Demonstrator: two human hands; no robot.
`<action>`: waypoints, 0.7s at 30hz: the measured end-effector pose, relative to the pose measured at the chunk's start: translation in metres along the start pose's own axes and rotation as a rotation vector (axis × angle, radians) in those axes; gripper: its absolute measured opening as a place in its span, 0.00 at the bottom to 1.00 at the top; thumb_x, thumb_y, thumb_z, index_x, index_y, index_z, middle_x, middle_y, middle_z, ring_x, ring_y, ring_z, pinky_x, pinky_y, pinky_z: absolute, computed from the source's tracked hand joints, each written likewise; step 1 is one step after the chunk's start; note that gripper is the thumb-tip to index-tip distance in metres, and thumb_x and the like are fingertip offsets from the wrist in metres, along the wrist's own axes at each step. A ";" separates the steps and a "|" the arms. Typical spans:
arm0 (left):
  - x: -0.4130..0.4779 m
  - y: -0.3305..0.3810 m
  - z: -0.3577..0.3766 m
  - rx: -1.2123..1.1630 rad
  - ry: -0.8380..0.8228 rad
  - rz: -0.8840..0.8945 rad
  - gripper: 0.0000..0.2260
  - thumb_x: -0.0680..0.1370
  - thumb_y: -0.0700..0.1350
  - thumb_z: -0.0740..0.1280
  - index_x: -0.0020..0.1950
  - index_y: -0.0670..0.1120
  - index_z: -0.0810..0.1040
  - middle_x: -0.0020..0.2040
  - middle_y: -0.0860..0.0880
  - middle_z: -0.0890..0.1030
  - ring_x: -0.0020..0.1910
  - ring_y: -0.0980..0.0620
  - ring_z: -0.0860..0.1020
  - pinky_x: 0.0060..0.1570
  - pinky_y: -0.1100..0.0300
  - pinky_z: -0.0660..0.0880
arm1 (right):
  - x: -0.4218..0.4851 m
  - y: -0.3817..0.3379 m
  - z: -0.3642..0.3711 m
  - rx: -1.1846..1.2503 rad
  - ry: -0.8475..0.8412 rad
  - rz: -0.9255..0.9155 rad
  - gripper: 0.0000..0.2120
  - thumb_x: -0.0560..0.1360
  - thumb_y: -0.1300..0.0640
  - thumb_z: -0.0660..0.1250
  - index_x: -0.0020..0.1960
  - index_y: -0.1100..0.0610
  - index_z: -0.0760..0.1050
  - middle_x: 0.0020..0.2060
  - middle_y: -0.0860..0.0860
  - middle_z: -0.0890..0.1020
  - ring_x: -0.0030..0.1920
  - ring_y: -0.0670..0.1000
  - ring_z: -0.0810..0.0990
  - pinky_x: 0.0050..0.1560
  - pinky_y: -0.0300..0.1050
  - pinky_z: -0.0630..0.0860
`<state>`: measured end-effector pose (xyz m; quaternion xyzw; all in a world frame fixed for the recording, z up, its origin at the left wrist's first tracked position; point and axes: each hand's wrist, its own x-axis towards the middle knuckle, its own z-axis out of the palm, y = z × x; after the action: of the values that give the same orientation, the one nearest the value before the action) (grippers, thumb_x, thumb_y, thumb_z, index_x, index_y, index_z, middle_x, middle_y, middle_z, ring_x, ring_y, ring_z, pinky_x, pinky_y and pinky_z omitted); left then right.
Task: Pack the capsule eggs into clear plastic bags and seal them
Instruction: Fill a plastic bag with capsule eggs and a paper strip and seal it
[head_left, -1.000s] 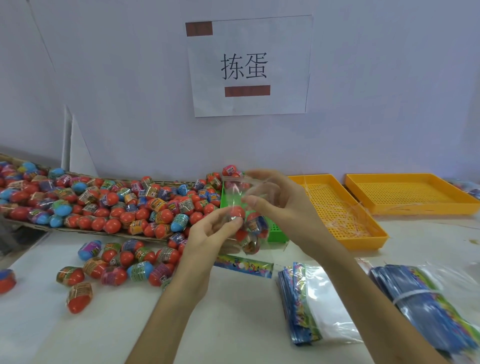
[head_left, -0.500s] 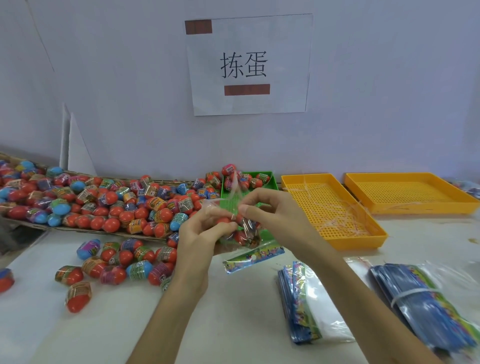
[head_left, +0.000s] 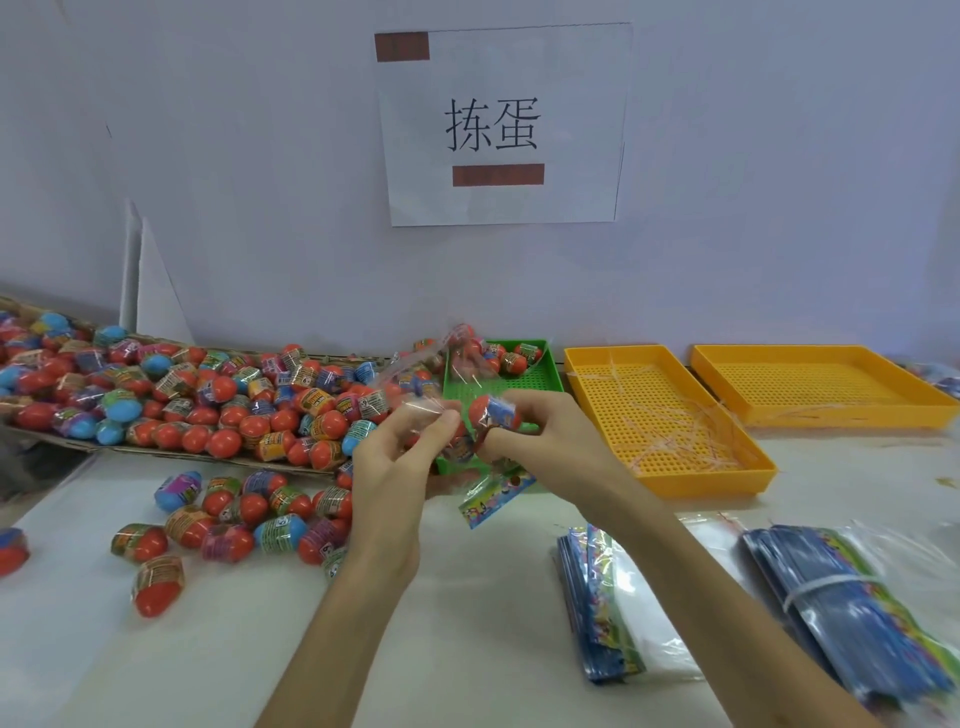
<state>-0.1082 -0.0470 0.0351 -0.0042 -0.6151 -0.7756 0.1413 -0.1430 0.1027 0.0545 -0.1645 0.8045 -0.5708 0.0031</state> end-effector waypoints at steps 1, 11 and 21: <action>0.001 0.000 -0.002 0.010 -0.002 0.004 0.09 0.79 0.39 0.70 0.43 0.49 0.86 0.46 0.43 0.86 0.44 0.44 0.85 0.35 0.55 0.82 | 0.000 0.000 0.001 0.003 0.003 -0.004 0.03 0.68 0.56 0.72 0.42 0.51 0.83 0.38 0.48 0.85 0.40 0.47 0.85 0.42 0.42 0.84; 0.000 0.003 -0.003 0.065 0.068 0.088 0.08 0.76 0.34 0.71 0.45 0.47 0.84 0.44 0.39 0.84 0.48 0.33 0.82 0.47 0.36 0.80 | -0.002 0.002 0.003 0.070 -0.145 0.036 0.07 0.70 0.59 0.77 0.45 0.50 0.83 0.38 0.49 0.86 0.39 0.47 0.85 0.42 0.39 0.81; -0.003 0.004 -0.002 0.080 0.079 0.151 0.05 0.75 0.43 0.74 0.50 0.50 0.85 0.39 0.36 0.83 0.39 0.42 0.84 0.40 0.49 0.83 | -0.008 -0.008 0.007 0.157 -0.104 0.053 0.12 0.75 0.44 0.73 0.49 0.52 0.84 0.41 0.52 0.86 0.38 0.46 0.82 0.43 0.36 0.79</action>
<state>-0.1044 -0.0493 0.0374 -0.0142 -0.6376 -0.7372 0.2234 -0.1326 0.0962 0.0577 -0.1718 0.7600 -0.6225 0.0730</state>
